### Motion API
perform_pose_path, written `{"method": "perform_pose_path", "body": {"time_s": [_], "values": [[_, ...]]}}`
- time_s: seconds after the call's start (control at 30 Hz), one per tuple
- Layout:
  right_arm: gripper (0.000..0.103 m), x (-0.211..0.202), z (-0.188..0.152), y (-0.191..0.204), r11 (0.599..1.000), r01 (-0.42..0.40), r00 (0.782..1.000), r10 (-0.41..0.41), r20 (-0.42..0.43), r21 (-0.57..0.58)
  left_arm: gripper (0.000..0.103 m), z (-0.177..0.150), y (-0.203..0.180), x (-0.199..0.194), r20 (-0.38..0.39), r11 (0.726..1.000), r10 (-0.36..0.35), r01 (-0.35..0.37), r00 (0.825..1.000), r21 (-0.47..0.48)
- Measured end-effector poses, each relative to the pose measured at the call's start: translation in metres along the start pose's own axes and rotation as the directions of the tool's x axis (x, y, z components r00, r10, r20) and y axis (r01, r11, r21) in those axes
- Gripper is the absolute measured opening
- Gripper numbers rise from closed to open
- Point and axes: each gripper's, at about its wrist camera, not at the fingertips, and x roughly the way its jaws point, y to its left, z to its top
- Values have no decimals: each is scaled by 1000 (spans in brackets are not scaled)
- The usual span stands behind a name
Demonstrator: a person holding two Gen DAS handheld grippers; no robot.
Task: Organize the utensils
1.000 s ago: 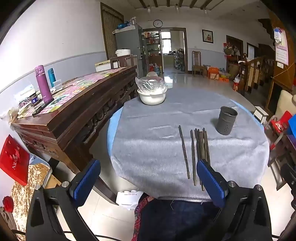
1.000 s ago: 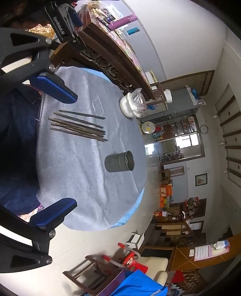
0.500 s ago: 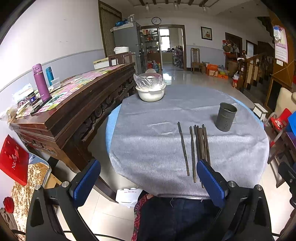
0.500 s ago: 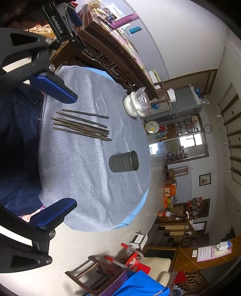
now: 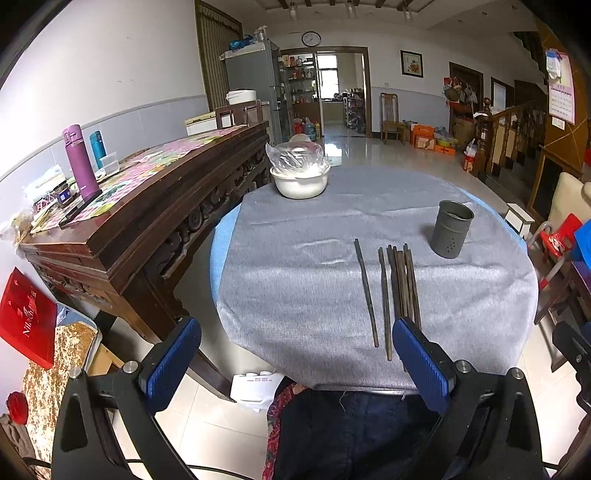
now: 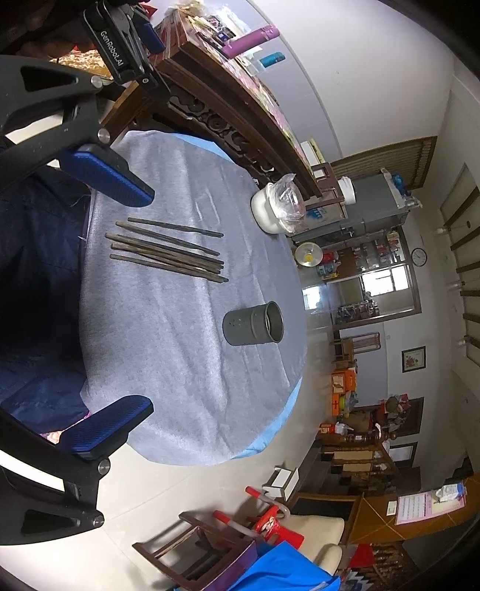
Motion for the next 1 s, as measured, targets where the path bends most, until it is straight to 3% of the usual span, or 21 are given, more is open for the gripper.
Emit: {"method": "perform_pose_path", "body": {"time_s": [0.3, 0.5, 0.73, 0.87, 0.93, 1.0], "values": [[103, 10, 3, 0, 1000, 18, 1000, -18, 9, -14, 103, -3, -1, 9, -24, 1000, -2, 2, 1000, 1], [103, 34, 8, -4, 999, 31, 997, -31, -68, -11, 103, -2, 1, 26, -62, 1000, -3, 3, 998, -11], [103, 84, 23, -4, 1000, -20, 990, 22, -140, 17, 103, 3, 6, 55, -124, 1000, -13, 10, 992, -27], [100, 126, 36, -2, 995, -98, 973, 102, -207, 26, 103, 15, 5, 91, -201, 996, -81, 73, 976, -47], [93, 161, 45, -1, 988, -150, 956, 152, -251, 24, 103, 24, 4, 117, -257, 990, -133, 118, 957, -72], [79, 191, 50, -2, 984, -172, 937, 180, -299, 53, 103, 33, -3, 148, -305, 983, -180, 162, 935, -83]]}}
